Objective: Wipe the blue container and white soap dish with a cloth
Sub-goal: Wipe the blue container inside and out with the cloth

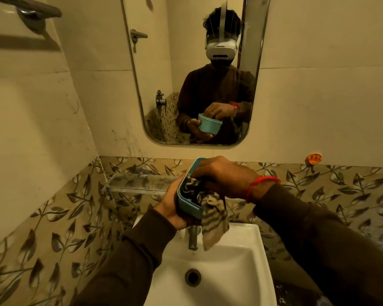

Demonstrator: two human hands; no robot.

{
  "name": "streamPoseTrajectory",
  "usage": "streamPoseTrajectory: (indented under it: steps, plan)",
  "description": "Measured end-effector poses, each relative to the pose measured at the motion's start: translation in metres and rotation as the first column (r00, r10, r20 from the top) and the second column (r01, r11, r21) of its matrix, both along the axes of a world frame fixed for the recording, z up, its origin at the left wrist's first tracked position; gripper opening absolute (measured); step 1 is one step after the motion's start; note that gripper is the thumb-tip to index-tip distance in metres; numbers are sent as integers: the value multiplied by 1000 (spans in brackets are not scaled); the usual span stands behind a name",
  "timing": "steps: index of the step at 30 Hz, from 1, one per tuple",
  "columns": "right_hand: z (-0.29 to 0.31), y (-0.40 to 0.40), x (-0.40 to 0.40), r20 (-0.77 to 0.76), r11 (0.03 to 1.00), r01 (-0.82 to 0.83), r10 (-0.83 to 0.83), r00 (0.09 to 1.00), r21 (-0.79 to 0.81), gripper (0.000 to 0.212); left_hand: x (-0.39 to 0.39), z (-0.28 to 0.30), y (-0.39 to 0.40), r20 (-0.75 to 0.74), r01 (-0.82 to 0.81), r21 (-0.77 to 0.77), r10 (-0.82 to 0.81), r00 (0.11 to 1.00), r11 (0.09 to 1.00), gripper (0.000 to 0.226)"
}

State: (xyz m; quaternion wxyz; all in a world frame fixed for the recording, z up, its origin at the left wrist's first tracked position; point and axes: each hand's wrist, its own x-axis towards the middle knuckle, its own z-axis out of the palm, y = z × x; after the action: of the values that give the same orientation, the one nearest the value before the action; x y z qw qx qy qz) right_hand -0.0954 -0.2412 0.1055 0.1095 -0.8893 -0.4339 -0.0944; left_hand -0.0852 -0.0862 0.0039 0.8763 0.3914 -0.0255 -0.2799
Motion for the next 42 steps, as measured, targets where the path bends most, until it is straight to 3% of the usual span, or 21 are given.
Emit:
streamPoseTrajectory:
  steps: [4, 8, 13, 19, 24, 27, 31, 35, 42]
  plan:
    - [-6, -2, 8, 290, 973, 177, -129, 948, -147, 38, -2, 10, -10, -30, -17, 29, 18, 999, 999, 66]
    - [-15, 5, 5, 309, 944, 309, -261, 914, -116, 41, 0, 12, -15, -25, -75, 61, 77, 997, 995, 64]
    - [-15, 18, 1, 285, 885, 425, -365, 886, -191, 39, 2, 11, -19, 52, -151, 93, 146, 988, 984, 64]
    - [-3, 19, -1, 314, 847, 417, -318, 895, -330, 25, 6, 4, -19, 126, -198, 81, 187, 974, 977, 57]
    - [-2, 23, -12, 215, 847, 290, -214, 953, -445, 30, 9, 5, -14, 162, -227, 153, 202, 966, 962, 58]
    - [-6, 26, -16, 55, 868, 203, -200, 978, -453, 33, 9, 4, -12, 137, -234, 121, 217, 966, 965, 58]
    - [-3, 21, -13, -197, 938, 136, -206, 958, -320, 30, 9, 4, -11, 104, -230, 58, 223, 969, 972, 59]
    - [-5, 17, -10, -299, 968, 93, -163, 940, -234, 33, 6, 4, -12, 78, -217, 13, 215, 973, 976, 55]
    - [-18, 17, -6, -472, 967, 237, -168, 865, 89, 18, 4, 4, -9, 89, -238, 9, 236, 968, 971, 54]
